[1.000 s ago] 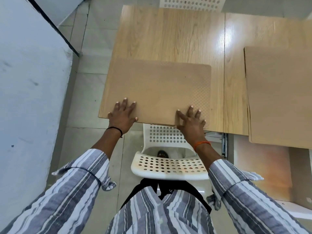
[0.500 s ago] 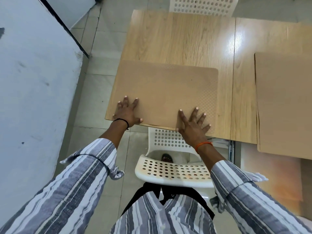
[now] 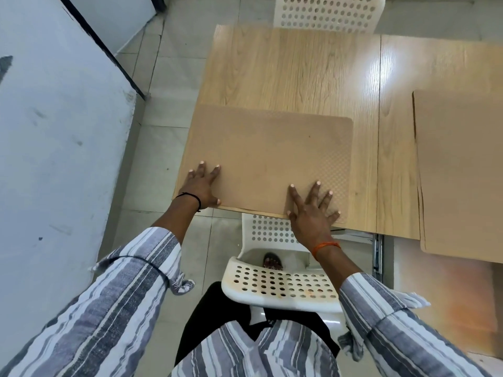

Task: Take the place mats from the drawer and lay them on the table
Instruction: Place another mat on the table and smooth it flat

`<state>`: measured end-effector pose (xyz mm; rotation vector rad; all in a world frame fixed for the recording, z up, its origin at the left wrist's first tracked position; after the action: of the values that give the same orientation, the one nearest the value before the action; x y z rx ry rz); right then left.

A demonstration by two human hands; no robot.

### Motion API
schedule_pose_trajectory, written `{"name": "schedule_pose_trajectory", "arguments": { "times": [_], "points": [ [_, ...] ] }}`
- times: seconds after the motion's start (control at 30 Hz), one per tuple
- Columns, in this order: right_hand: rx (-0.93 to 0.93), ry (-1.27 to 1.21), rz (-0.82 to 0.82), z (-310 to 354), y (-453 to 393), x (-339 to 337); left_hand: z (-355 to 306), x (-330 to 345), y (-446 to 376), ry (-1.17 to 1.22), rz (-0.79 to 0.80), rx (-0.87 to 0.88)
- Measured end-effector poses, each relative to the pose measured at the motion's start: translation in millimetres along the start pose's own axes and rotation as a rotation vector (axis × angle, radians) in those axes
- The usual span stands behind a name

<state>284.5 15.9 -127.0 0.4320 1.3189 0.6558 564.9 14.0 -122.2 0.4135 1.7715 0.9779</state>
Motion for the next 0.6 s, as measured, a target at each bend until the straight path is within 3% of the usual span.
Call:
{"name": "schedule_pose_trajectory", "arguments": {
  "times": [0.4,0.6],
  "points": [
    [0.072,-0.056,-0.042,15,1,16,24,-14,0,-0.224,0.021,0.084],
    [0.102,-0.041,-0.198,53,8,29,35,-14,7,-0.190,-0.237,0.214]
  ]
}}
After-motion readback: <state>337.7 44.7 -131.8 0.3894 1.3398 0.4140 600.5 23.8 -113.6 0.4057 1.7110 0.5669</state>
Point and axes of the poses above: each hand's wrist, its own y-axis away from the middle knuckle, its own x-axis out of the palm, z = x × y, the point moved 1 cm from there along -y, towards the middle knuckle, and after that the axes turned 8 degrees about z, right-handed, at the moved point
